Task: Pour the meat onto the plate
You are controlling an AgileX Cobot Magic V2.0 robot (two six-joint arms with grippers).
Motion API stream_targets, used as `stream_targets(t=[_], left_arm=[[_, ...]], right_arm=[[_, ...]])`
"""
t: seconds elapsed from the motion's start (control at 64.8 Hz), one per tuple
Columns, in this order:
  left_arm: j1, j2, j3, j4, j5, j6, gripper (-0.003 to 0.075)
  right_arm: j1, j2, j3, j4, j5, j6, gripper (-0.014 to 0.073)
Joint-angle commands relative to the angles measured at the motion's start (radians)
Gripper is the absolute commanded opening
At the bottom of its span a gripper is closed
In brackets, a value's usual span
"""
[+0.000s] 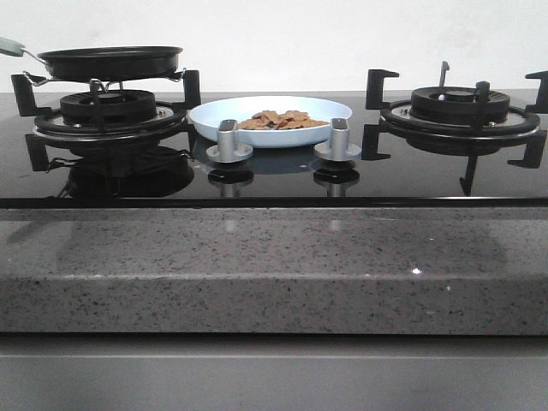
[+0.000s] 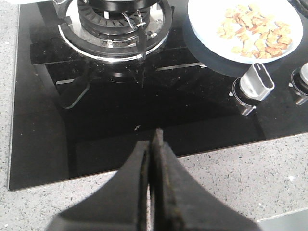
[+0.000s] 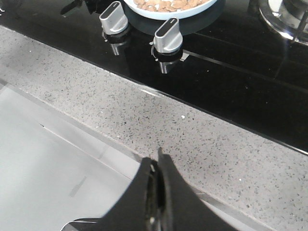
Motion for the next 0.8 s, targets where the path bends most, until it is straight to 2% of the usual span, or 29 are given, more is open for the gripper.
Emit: stream_targets(t=[0.0, 0.062, 0.154, 0.309, 0.417, 0.586, 0.787], left_arm=[[-0.010, -0.020, -0.016, 0.002, -0.078, -0.001, -0.0020], [0.006, -0.048, 0.016, 0.070, -0.136, -0.001, -0.0020], [0.064, -0.125, 0.121, 0.076, -0.254, -0.001, -0.0020], [0.187, -0.317, 0.370, 0.010, -0.482, -0.001, -0.0020], [0.252, -0.454, 0.531, -0.036, -0.578, -0.001, -0.0020], [0.317, -0.664, 0.716, -0.036, -0.692, -0.001, -0.0020], [0.332, -0.835, 0.830, -0.036, -0.755, -0.001, -0.0020]], right_arm=[[0.000, 0.000, -0.022, 0.021, -0.056, -0.008, -0.0071], [0.000, 0.000, -0.022, 0.021, -0.055, -0.008, -0.0071], [0.000, 0.000, -0.022, 0.021, -0.055, -0.008, -0.0071], [0.000, 0.000, -0.022, 0.021, -0.055, -0.008, -0.0071], [0.000, 0.000, -0.022, 0.021, -0.055, -0.008, -0.0071], [0.000, 0.000, -0.022, 0.021, -0.055, -0.008, -0.0071], [0.000, 0.000, -0.022, 0.021, -0.055, -0.008, -0.0071]])
